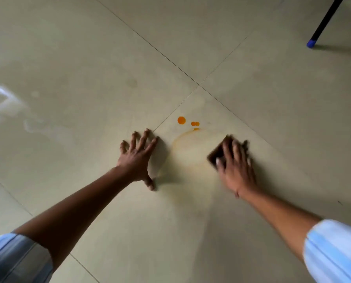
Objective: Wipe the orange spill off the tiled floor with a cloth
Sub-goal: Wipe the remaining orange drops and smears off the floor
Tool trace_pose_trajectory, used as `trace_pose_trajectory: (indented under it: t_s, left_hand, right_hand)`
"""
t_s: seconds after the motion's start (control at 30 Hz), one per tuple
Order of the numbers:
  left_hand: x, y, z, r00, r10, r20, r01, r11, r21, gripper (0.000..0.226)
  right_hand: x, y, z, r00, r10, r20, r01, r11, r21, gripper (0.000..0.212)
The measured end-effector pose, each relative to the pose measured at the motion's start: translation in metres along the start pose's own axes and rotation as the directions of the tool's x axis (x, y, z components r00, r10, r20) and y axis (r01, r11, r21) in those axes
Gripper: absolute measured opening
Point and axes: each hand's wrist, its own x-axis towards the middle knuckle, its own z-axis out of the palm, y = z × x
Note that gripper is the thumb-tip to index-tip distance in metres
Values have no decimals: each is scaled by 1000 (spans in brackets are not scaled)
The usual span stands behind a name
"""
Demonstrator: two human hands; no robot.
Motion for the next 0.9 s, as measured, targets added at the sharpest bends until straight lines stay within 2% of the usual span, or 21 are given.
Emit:
trace_pose_trajectory:
  t_s: [0.03,0.07,0.17,0.23,0.27,0.3,0.37,0.43,0.47,0.57,0.63,0.67,0.7,0.77,0.83,0.9]
  left_hand:
    - [0,1,0,1000,3,8,-3,1000,-22,161]
    - [2,2,1,1000,0,11,0,999,-32,161]
    - [1,-3,6,998,-47,-29,45,997,-65,162]
    - [-8,-9,11,988,-133,-76,123,984,-131,163]
    - [-13,-11,14,983,-164,-82,149,975,-164,162]
    - [-16,-12,16,981,-175,-80,158,970,-184,160]
    - [-18,-11,17,983,-167,-73,150,969,-198,159]
    - [-15,-8,15,986,-157,-59,143,970,-199,159]
    - [-13,-8,15,986,-154,-62,139,972,-192,160]
    - [-12,-16,12,989,-136,-56,121,969,-217,154]
    - [-19,-28,6,992,-112,-58,97,971,-219,150]
    - [-24,-35,5,991,-115,-62,100,973,-210,149]
    - [-31,-40,6,989,-130,-67,114,974,-195,150]
    - [-46,-43,13,986,-154,-58,143,977,-161,151]
    - [-55,-42,24,986,-165,-26,160,978,-136,153]
    - [-50,-42,27,986,-164,-21,160,978,-131,155]
  right_hand:
    - [32,-16,-2,996,87,-16,-87,996,22,63]
    - [55,-46,-1,997,74,-14,-74,997,14,64]
    - [37,-124,26,979,-195,-57,196,980,16,66]
    - [-20,-104,35,908,-418,14,417,908,31,65]
    - [-39,-76,31,890,-452,58,451,892,36,66]
    - [-40,-45,25,893,-448,40,447,894,26,67]
    - [2,-16,10,955,-297,3,297,955,-17,66]
    - [69,-46,-1,994,-101,-36,102,995,22,64]
    - [88,-78,0,995,-96,-18,96,995,30,64]
    - [49,-147,27,931,-364,-41,365,930,33,64]
    - [-16,-116,37,820,-571,23,570,821,32,66]
    - [-34,-86,32,794,-606,51,604,796,41,66]
    - [-31,-59,27,797,-603,23,603,798,22,66]
    - [17,-45,13,887,-461,-19,460,888,-15,66]
    - [78,-96,5,959,-283,-30,284,958,36,66]
    - [87,-163,16,950,-310,-31,311,950,25,66]
